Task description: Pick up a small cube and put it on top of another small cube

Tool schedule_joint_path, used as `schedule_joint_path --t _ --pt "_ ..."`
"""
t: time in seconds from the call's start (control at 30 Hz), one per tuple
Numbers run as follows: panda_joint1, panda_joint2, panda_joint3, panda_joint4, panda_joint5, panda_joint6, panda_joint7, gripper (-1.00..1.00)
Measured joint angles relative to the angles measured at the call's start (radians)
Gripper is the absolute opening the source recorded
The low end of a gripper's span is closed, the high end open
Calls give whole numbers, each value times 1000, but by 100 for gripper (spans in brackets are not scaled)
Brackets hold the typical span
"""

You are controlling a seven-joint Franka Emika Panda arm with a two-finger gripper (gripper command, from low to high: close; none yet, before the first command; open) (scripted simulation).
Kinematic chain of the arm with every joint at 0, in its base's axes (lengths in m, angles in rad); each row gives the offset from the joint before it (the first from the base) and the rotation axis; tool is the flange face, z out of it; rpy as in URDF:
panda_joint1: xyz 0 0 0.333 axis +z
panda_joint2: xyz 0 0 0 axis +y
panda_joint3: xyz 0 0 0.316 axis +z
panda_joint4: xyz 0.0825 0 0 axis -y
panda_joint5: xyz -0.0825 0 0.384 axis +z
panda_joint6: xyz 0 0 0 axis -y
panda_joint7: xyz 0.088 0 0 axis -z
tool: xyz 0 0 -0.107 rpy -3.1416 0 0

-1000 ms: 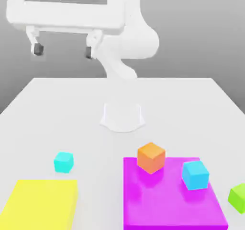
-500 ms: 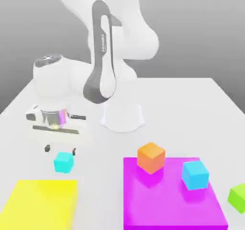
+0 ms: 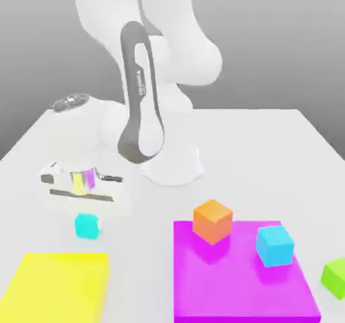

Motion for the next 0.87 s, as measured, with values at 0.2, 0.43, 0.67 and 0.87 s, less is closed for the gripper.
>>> schedule_joint_path --t 0.2,0.43,0.67,0.87 --pt "83 -148 66 35 -126 -182 162 -100" --pt "365 -190 243 230 -99 -416 357 -100" --pt "558 -171 414 376 -91 -543 524 -100" --pt "566 -79 412 364 -135 -443 564 100"
